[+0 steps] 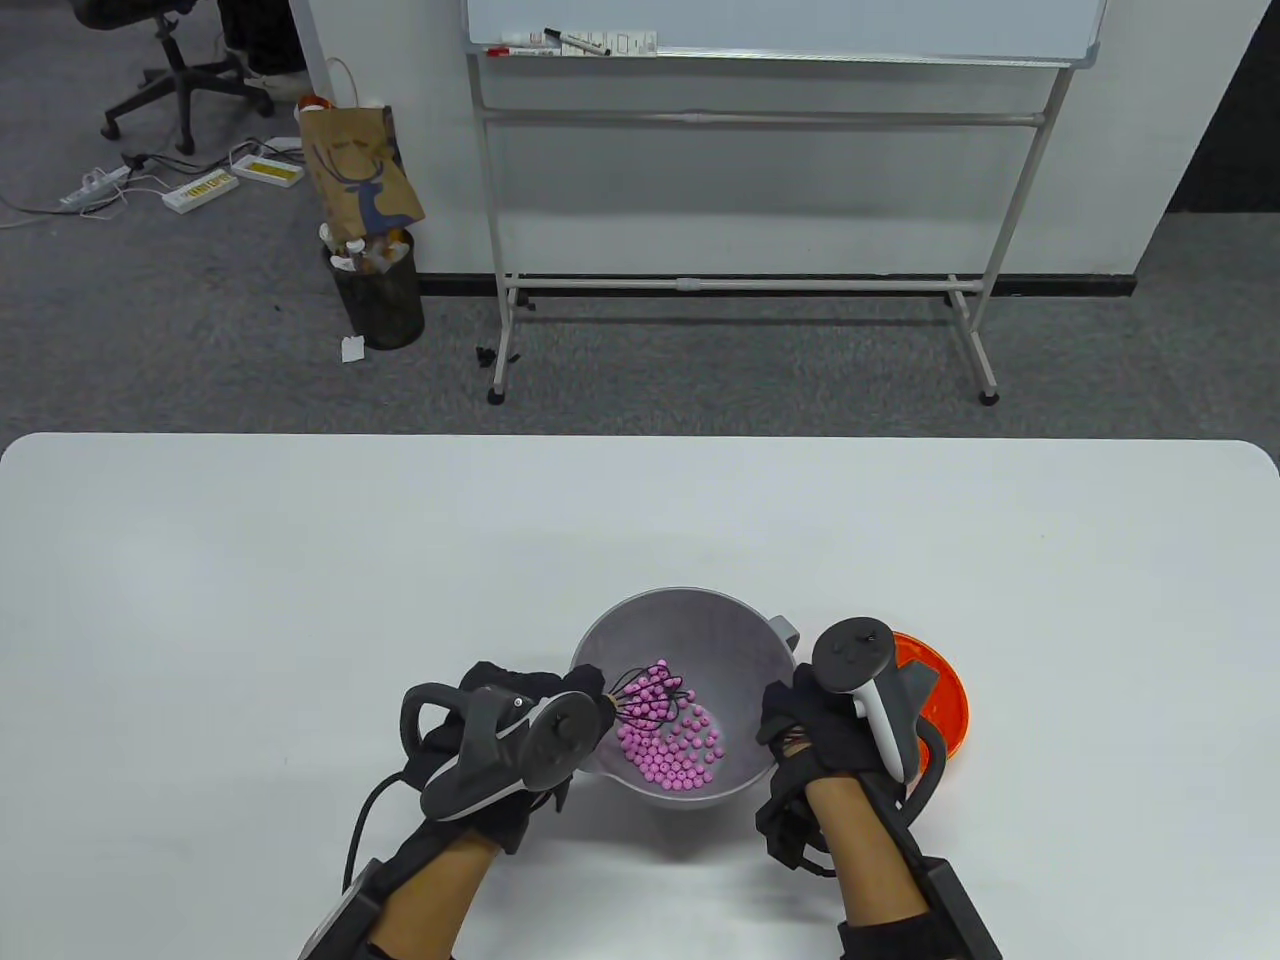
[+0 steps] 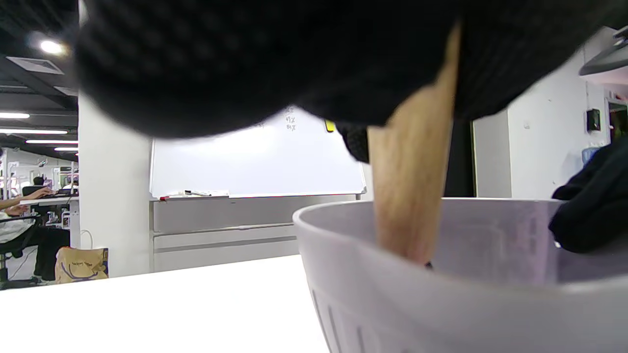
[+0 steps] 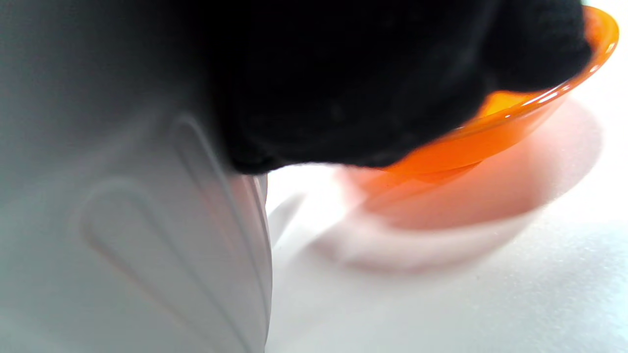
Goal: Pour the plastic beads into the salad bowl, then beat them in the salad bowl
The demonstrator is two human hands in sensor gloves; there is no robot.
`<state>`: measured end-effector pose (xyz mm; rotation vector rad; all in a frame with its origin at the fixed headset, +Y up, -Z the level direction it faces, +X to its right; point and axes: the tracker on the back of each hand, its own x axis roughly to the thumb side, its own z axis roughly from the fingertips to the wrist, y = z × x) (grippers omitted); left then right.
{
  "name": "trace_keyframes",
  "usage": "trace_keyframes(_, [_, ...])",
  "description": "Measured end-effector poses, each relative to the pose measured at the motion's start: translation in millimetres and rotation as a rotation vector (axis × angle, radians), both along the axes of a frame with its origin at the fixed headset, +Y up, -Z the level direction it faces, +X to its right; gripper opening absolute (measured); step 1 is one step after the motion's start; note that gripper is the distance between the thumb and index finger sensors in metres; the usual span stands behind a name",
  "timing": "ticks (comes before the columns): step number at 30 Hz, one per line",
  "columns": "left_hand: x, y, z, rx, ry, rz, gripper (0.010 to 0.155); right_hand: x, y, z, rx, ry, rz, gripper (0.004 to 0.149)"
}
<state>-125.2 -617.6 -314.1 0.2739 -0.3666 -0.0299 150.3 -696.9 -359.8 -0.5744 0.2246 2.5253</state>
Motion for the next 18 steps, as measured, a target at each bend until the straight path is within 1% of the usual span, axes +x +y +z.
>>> trace_keyframes(2, [5,7,5,-0.041,0.002,-0.052,0.043,0,0,0,0.000,0.000,0.000,0.051])
trace_keyframes(4, [7,12,8,-0.082,-0.013,-0.060,0.043,0,0,0,0.000,-0.001,0.001,0.051])
trace_keyframes(6, [7,18,10,-0.157,-0.041,-0.025,0.044,0,0,0,0.001,0.001,0.000,0.051])
trace_keyframes(9, [3,17,8,-0.275,-0.103,0.077,0.044,0,0,0,0.001,0.000,0.001,0.051])
trace_keyframes(10, [3,14,7,-0.283,-0.103,0.103,0.044,0,0,0,0.001,0.000,0.000,0.051])
trace_keyframes(15, [7,-2,0,-0.236,-0.113,0.169,0.045,0,0,0,0.000,-0.001,0.002,0.051])
trace_keyframes(18, [9,-11,-2,-0.188,-0.095,0.178,0.045,0,0,0,0.001,-0.002,0.002,0.051])
